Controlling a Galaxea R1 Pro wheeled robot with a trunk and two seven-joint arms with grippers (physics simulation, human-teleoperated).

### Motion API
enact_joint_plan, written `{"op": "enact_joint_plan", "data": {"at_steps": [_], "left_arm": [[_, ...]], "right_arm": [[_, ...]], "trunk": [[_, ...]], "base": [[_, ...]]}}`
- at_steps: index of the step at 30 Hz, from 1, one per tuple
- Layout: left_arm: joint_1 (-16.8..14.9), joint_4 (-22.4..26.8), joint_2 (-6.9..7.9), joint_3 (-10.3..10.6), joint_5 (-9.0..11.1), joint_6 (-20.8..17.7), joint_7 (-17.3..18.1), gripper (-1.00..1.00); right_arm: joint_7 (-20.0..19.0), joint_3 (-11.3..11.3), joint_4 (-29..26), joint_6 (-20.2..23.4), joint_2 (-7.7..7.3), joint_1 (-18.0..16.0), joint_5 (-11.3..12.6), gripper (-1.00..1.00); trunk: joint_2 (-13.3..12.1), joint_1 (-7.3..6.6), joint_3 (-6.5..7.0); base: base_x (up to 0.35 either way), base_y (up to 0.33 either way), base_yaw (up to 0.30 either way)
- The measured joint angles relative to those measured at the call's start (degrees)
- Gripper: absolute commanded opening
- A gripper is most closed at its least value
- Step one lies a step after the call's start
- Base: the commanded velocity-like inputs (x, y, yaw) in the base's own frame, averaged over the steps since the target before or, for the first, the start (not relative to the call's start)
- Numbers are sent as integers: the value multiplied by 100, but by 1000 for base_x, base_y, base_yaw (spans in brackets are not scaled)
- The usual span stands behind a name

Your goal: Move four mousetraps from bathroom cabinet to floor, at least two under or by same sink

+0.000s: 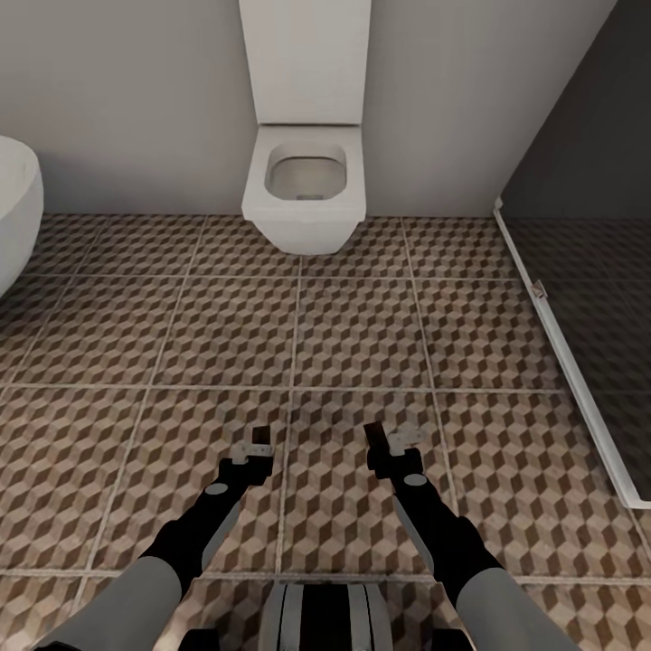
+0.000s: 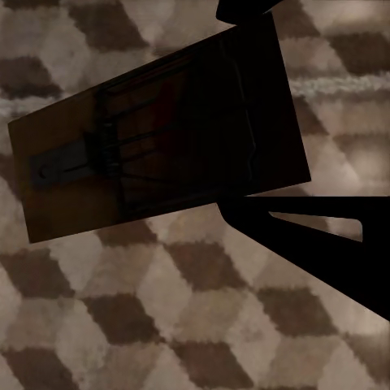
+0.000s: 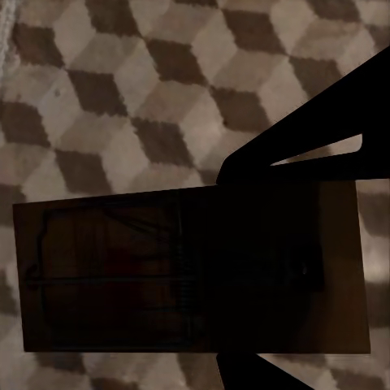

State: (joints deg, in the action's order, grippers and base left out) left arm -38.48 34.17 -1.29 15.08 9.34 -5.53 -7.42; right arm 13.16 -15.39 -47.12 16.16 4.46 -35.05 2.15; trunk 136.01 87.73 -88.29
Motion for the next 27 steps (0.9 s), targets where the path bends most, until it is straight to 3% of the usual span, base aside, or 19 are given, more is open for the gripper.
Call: {"op": "enact_joint_plan", "data": {"at_steps": [19,27], "left_arm": [[0,380,54,5,0,-2,-10,-100],[0,381,55,5,0,-6,-10,-100]], "right_arm": [[-1,-39,-9,-196,15,0,-11,-100],[-6,-38,-5,-195,12,0,-10,-100]], "trunk": [[0,0,-17],[0,-3,-17]], "base": [[3,0,0],[196,9,0]]}}
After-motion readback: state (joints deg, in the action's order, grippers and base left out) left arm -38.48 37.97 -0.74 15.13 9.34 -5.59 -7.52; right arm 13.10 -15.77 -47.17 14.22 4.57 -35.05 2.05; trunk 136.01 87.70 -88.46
